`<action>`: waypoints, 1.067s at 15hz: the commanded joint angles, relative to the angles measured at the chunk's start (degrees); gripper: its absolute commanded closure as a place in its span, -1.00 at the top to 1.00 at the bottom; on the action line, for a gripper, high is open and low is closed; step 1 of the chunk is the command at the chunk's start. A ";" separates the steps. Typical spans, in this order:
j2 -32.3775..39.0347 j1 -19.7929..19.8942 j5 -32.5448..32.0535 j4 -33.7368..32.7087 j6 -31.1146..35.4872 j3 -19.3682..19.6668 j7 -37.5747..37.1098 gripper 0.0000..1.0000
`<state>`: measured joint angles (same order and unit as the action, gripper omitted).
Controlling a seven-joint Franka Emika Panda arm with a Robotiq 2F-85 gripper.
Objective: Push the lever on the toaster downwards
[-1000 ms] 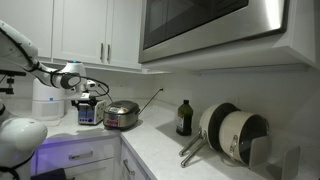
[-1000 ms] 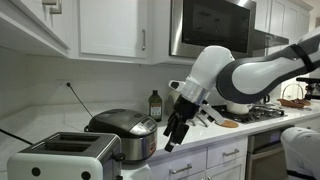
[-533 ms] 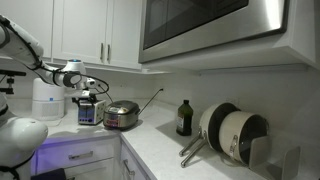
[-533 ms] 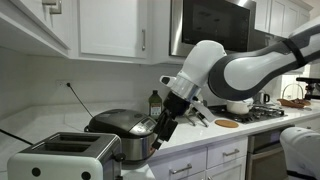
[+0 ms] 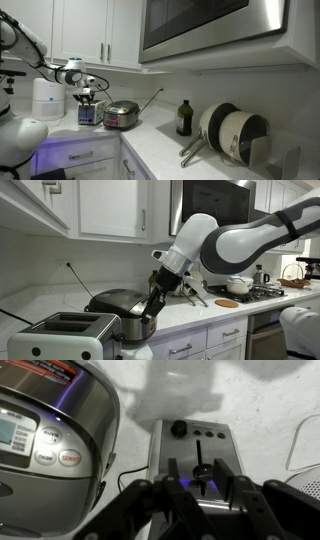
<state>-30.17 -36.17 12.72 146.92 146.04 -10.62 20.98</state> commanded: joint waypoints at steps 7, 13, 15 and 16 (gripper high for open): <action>6.29 -1.74 0.40 -4.29 2.23 -0.95 -0.39 -1.00; 11.88 -2.37 0.50 -7.78 4.27 -1.82 0.09 -1.00; 13.60 -2.02 0.23 -8.98 4.75 -2.43 0.07 -1.00; 14.42 -1.73 -0.06 -9.58 4.99 -2.79 -0.07 -1.00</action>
<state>-19.30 -38.29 12.73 140.33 149.64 -12.50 20.99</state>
